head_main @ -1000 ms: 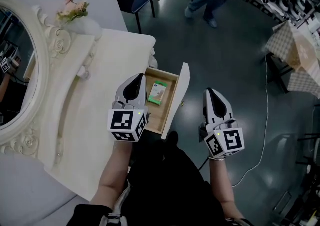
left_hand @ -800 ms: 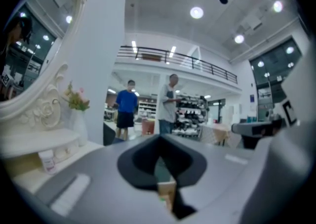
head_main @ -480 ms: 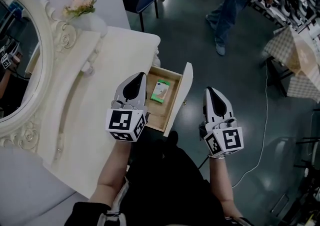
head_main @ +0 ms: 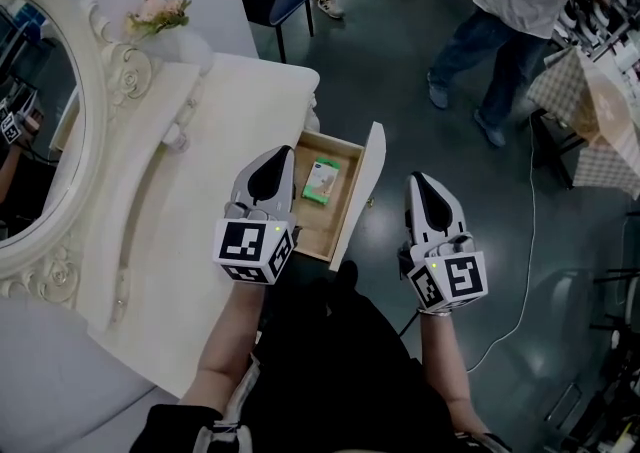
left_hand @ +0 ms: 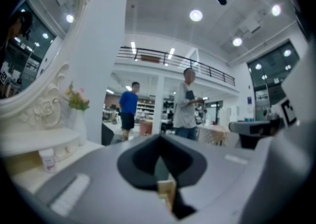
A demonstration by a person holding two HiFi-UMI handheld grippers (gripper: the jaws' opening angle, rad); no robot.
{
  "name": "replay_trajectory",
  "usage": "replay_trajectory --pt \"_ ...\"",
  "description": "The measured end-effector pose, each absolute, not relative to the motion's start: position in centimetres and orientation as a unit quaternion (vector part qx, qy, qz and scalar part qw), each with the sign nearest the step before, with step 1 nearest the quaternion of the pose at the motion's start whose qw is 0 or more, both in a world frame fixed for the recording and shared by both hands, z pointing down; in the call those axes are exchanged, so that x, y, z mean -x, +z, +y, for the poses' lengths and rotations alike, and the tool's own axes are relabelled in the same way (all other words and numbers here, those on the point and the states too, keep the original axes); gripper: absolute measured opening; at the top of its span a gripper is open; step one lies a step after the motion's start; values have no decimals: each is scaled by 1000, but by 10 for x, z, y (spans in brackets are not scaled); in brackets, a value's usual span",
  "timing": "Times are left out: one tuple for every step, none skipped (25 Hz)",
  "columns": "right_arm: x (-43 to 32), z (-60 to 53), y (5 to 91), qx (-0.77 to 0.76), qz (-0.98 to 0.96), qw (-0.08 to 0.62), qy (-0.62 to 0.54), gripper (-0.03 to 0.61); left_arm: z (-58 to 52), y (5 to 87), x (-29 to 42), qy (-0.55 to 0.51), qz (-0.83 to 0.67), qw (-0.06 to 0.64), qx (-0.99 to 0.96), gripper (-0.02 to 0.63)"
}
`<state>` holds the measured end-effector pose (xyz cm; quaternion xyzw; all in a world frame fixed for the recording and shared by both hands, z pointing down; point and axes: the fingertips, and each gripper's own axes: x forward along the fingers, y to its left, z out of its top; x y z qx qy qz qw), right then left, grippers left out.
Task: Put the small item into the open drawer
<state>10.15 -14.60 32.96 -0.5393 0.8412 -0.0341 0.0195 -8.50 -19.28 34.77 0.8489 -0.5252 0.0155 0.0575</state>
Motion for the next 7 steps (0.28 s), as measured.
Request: replay_trajectory --pt "-101 -145 329 539 841 19 -33 -3 -192 348 85 17 -525 58 -849 8" --pt "-101 -145 329 539 841 20 -33 -3 -192 349 86 19 -525 58 -849 8" --pt "-100 -145 329 539 841 20 -33 -3 -191 350 86 20 -525 57 -849 8" --pt "-100 -144 328 539 841 20 -32 -3 -191 350 87 21 -525 56 -849 9" --pt "-99 -144 328 539 842 20 -32 -3 -190 350 87 22 -525 56 -849 8" --pt "-99 -144 328 538 842 21 -31 -3 -190 350 88 22 -525 55 -849 9" --pt "-98 -144 328 538 842 21 -31 -3 -190 351 88 22 -525 55 -849 9"
